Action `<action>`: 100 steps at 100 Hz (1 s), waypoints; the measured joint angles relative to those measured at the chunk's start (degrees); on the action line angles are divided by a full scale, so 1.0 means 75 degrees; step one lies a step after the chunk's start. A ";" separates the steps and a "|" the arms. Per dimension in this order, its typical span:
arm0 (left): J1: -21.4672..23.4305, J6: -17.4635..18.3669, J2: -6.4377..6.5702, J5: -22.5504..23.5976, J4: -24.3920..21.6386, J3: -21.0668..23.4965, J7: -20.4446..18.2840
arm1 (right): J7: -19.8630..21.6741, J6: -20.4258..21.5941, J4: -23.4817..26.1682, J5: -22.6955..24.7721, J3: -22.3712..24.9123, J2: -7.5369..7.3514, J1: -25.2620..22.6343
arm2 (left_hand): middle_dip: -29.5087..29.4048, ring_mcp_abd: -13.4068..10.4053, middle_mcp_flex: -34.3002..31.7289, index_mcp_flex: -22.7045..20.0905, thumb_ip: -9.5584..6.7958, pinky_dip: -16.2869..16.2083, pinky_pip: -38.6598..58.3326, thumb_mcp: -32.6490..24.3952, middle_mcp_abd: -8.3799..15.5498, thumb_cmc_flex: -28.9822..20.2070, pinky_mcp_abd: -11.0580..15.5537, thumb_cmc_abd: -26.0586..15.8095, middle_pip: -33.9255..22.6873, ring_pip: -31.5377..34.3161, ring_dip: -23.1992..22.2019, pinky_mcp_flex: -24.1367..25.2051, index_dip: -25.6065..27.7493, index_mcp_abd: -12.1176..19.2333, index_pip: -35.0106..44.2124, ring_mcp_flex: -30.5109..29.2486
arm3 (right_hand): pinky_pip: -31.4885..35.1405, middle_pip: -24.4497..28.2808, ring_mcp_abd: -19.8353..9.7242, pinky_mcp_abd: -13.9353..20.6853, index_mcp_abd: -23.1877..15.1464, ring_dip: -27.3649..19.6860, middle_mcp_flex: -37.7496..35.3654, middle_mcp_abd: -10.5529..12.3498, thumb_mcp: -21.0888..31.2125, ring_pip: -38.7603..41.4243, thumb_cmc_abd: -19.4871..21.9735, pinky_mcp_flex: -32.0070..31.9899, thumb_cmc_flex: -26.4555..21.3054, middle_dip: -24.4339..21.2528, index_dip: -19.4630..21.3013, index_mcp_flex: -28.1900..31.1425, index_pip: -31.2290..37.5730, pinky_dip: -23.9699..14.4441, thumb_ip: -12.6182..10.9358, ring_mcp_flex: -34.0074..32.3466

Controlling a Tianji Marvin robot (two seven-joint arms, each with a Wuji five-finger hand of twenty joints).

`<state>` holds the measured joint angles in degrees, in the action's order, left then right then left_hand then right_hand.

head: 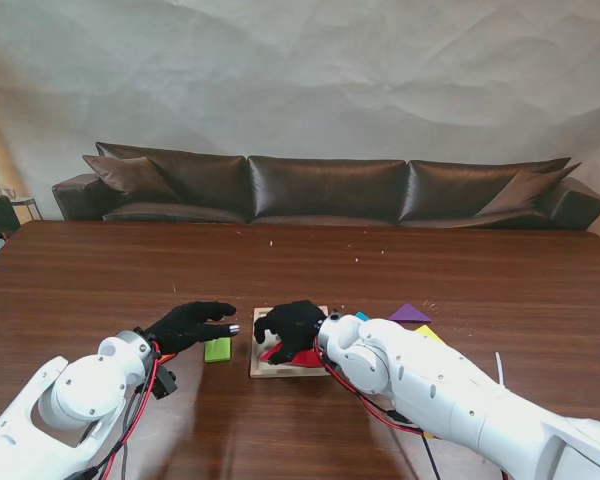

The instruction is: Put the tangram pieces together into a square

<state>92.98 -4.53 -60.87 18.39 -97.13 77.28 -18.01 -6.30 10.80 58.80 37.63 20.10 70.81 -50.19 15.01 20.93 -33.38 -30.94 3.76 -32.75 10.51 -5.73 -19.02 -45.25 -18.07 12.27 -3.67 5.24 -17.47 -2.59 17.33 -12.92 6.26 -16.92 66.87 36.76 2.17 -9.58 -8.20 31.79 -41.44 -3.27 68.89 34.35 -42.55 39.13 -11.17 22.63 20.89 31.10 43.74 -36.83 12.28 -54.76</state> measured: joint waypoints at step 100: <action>-0.0006 0.0029 0.0002 0.0003 0.0041 0.0012 -0.0003 | -0.0041 -0.0424 0.0628 0.0742 0.0411 -0.0344 -0.0188 | 0.0001 0.0000 0.0000 -0.0008 0.0000 0.0000 0.0000 0.0000 -0.0002 0.0000 0.0000 -0.0001 0.0000 0.0000 0.0000 0.0000 0.0000 0.0000 0.0000 -0.0002 | -0.0001 0.0000 0.0032 -0.0023 -0.0204 -0.0008 0.0182 -0.0093 -0.0012 0.0329 0.0667 -0.0002 0.0147 -0.0004 0.0047 0.0959 -0.0194 -0.0019 -0.0315 0.0240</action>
<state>92.94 -4.31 -60.86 18.42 -96.83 77.37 -18.03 -6.60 7.62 63.51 43.20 23.19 68.23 -51.60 15.02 20.93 -33.38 -31.00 3.76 -32.75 10.51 -5.72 -19.04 -45.25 -18.07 12.27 -3.67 5.24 -17.47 -2.59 17.33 -12.92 6.26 -16.93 66.85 36.76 2.41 -9.75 -9.73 31.73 -40.08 -3.97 68.80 36.81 -37.55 39.11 -10.07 22.60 21.24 38.29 42.28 -36.97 9.92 -52.97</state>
